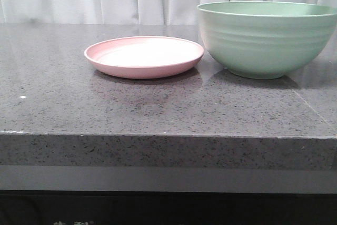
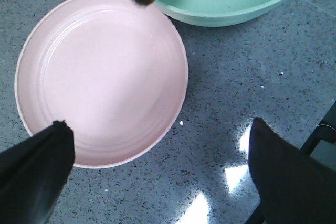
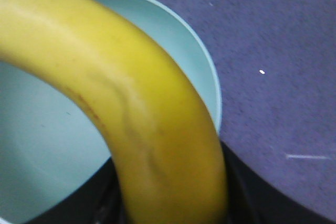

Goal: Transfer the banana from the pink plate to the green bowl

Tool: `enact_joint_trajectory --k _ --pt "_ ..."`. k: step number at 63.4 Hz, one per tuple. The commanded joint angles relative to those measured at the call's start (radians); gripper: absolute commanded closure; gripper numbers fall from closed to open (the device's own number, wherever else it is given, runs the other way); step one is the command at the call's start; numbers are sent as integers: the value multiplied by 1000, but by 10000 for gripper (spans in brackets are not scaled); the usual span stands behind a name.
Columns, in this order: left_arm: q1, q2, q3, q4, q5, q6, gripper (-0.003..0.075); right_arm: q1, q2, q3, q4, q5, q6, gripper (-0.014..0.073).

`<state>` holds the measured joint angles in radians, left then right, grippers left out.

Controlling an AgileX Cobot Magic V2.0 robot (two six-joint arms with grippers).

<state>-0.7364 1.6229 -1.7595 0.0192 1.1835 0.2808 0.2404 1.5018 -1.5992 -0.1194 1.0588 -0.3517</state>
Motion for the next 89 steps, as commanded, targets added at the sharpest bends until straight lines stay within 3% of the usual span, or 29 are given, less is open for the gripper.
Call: enact_joint_trajectory --k 1,52,59,75,89 --pt "-7 -48 -30 -1 -50 -9 68 -26 -41 -37 -91 -11 -9 517" --pt "-7 -48 -30 5 -82 -9 68 -31 110 -50 -147 96 -68 512" --pt "-7 -48 -30 5 -85 -9 68 -31 110 -72 -147 106 -68 445" --pt "-7 -45 -30 7 -85 -9 68 -31 105 -126 -147 119 -65 203" --pt "-7 -37 -30 7 -85 -9 68 -31 104 -141 -147 122 -50 186"
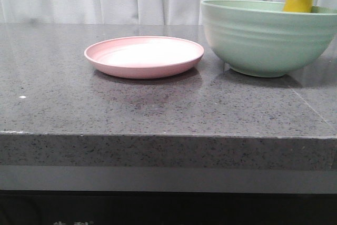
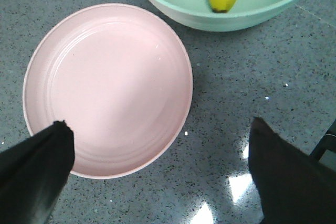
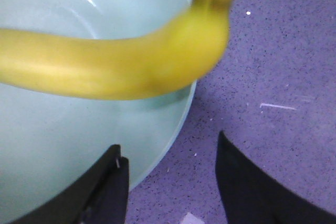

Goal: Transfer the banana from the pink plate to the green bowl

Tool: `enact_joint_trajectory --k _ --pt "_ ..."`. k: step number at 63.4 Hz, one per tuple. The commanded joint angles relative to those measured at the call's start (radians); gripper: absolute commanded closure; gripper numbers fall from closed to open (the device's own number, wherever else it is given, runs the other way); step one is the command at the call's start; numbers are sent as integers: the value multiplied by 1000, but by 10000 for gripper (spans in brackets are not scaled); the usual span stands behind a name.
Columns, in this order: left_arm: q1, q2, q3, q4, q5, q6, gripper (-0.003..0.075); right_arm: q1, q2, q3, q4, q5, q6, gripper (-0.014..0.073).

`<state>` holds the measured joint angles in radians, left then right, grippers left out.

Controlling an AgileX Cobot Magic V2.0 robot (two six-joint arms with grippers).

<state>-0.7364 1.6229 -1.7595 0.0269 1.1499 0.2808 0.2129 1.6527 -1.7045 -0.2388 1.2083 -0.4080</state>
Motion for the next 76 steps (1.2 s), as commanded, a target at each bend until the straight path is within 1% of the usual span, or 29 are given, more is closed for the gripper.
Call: enact_joint_trajectory --k 1,9,17,22,24,27,29,34,36,38,40,41,42,44,55,63,71,76 --pt "-7 -37 -30 -1 -54 -9 68 -3 -47 -36 -27 -27 7 186" --pt "-3 -37 -30 1 -75 -9 68 -3 -51 -36 -26 -27 48 186" --pt "38 -37 -30 2 -100 -43 80 -3 -71 -36 14 -33 124 200" --pt "84 -37 -30 2 -133 -106 124 -3 -92 -36 77 -46 215 247" --pt "104 -37 -30 2 -148 -131 150 -3 -105 -36 113 -52 266 284" --pt "141 -37 -30 2 -171 -180 211 -3 -120 -36 159 -59 328 351" --pt "168 -37 -30 2 -180 -204 265 -3 -127 -36 192 -65 373 395" --pt "221 -37 -30 2 -197 -254 392 -3 -146 -36 251 -81 414 524" --pt "246 -37 -30 0 -202 -265 463 -3 -153 -36 266 -84 420 580" --pt "272 -37 -30 0 -205 -281 538 -3 -156 -36 282 -86 424 620" --pt "292 -37 -30 -6 -207 -281 612 -3 -159 -36 290 -91 428 651" --pt "302 -37 -30 -9 -210 -281 628 -3 -161 -36 294 -93 430 664" --pt "311 -37 -30 -17 -210 -281 673 -3 -162 -36 297 -96 430 669" --pt "336 -40 -30 -27 -214 -289 731 -3 -167 -35 302 -104 433 658" --pt "457 -89 -26 -41 -222 -313 738 -3 -196 -17 302 -155 444 662" --pt "559 -189 26 -41 -263 -318 738 -3 -263 70 306 -215 444 662" --pt "644 -346 177 -37 -354 -318 738 -3 -364 215 354 -342 444 662" --pt "688 -469 332 -27 -456 -318 738 -3 -465 358 409 -467 441 662"
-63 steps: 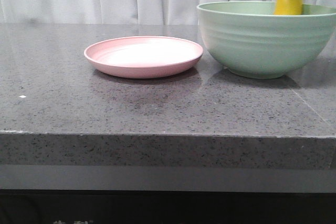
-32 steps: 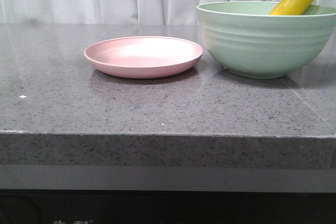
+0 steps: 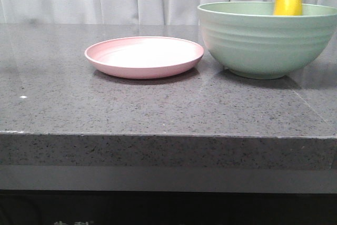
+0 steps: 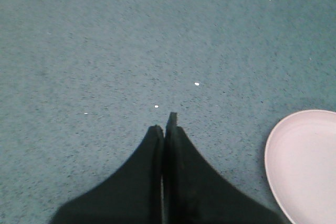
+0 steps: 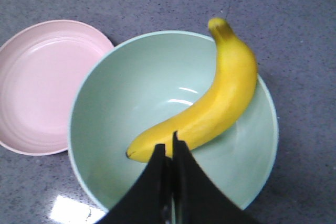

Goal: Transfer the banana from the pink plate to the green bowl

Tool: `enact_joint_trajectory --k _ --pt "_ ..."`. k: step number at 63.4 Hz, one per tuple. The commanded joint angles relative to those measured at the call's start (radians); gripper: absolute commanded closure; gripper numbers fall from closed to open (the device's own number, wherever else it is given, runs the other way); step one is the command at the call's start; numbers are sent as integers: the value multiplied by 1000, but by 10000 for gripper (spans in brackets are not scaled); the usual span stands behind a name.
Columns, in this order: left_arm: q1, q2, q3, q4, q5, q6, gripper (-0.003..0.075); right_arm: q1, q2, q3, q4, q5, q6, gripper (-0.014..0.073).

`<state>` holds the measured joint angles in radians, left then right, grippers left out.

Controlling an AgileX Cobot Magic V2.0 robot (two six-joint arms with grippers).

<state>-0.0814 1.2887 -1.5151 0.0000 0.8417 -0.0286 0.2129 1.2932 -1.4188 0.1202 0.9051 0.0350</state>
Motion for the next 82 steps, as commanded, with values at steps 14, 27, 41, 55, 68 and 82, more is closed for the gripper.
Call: enact_joint_trajectory --k 14,27,41,55,68,82 --pt "55 -498 535 0 -441 -9 738 -1 -404 478 78 -496 -35 662" --pt "55 -834 850 0 -507 -9 738 -1 -668 801 50 -724 -46 662" --pt "55 -1135 1067 -38 -505 -9 738 -1 -891 1014 -29 -787 -54 662" --pt "55 -1259 1109 -42 -507 -9 738 -1 -971 1077 -46 -843 -54 662" --pt "55 -1259 1109 -42 -507 -9 738 -1 -971 1077 -46 -842 -54 662" --pt "55 -1259 1109 -42 -507 -9 738 -1 -971 1077 -46 -842 -54 662"
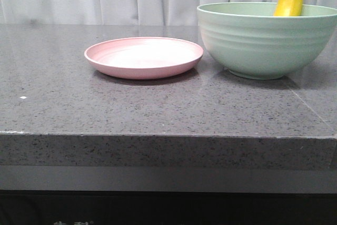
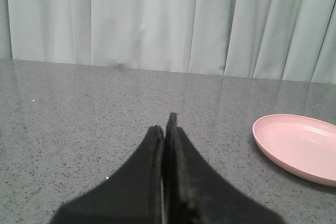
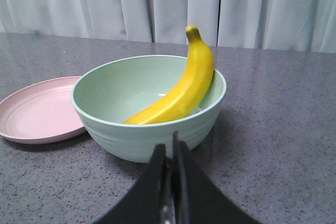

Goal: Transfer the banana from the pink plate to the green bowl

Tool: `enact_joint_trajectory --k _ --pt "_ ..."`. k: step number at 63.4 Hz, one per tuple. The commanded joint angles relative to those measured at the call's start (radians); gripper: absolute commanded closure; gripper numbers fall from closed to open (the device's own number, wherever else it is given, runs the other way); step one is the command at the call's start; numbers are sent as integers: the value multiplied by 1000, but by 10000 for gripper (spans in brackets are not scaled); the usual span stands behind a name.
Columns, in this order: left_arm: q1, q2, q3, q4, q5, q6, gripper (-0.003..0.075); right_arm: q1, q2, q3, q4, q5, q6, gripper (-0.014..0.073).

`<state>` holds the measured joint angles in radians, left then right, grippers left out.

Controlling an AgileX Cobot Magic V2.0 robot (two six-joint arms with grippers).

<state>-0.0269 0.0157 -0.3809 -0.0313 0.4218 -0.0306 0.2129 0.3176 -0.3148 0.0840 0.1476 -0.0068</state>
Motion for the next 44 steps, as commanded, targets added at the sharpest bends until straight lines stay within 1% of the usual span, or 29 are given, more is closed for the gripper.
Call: enact_joint_trajectory --k 1,12,15,23,30,35,44 --pt "0 14 -25 -10 -87 -7 738 -1 5 -27 -9 -85 -12 662" --pt "0 14 -25 -10 -87 -7 738 -1 5 -27 -9 -85 -12 662" --pt "0 12 -10 11 -98 -7 738 -1 5 -27 -9 -85 -12 662" --pt "-17 -43 81 31 -48 -7 738 -1 5 -27 -9 -85 -12 662" --pt "-57 -45 186 73 -48 -7 738 -1 5 -27 -9 -85 -12 662" --pt "-61 -45 250 73 -78 -7 738 -1 5 -27 -9 -85 -12 662" --pt "-61 -45 372 55 -198 -7 738 -1 5 -27 -9 -85 -12 662"
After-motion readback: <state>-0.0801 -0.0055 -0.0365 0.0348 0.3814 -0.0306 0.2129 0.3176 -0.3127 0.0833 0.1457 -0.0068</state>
